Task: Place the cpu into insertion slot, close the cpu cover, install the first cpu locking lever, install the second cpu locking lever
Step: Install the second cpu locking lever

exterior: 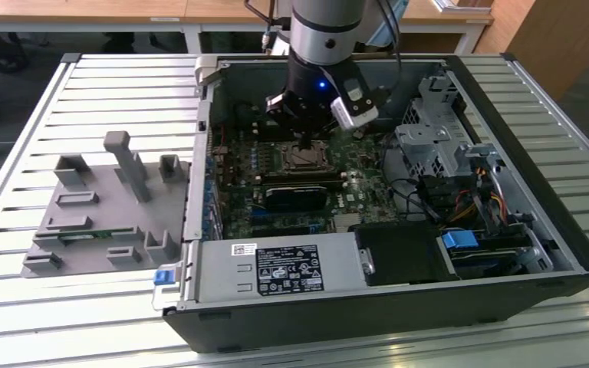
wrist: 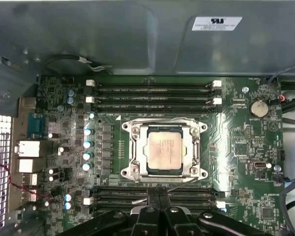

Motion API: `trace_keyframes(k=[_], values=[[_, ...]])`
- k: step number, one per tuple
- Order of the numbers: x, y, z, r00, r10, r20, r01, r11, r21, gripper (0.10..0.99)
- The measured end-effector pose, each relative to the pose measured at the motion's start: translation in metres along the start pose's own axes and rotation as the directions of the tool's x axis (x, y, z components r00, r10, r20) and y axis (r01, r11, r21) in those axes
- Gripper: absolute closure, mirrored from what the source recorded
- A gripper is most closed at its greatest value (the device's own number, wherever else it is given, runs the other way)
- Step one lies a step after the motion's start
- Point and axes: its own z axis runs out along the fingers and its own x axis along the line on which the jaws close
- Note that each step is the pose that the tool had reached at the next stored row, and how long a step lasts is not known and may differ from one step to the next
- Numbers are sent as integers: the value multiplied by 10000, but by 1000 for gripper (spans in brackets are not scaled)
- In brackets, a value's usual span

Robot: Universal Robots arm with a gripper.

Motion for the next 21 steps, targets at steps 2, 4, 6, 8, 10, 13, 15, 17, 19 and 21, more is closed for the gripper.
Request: trace_keyframes(k=[2, 4, 6, 8, 10, 13, 15, 17, 19, 21], values=[[0, -9, 26, 10000, 1, 1, -1, 10000, -1, 980], [-1, -12, 61, 10000, 1, 1, -1, 10000, 0, 980], [-2, -15, 90, 10000, 0, 1, 0, 10000, 0, 980], [-2, -18, 122, 10000, 0, 0, 0, 10000, 1, 980], [-3, -21, 151, 10000, -1, 0, 1, 10000, 1, 980], [-3, -26, 168, 10000, 0, 0, 0, 10000, 2, 980], [5, -30, 183, 10000, 0, 1, 0, 10000, 2, 980], [51, -34, 202, 10000, 0, 1, 0, 10000, 1, 980], [100, -37, 229, 10000, -1, 3, 1, 10000, 1, 980], [112, -40, 264, 10000, -1, 2, 1, 10000, 3, 980]])
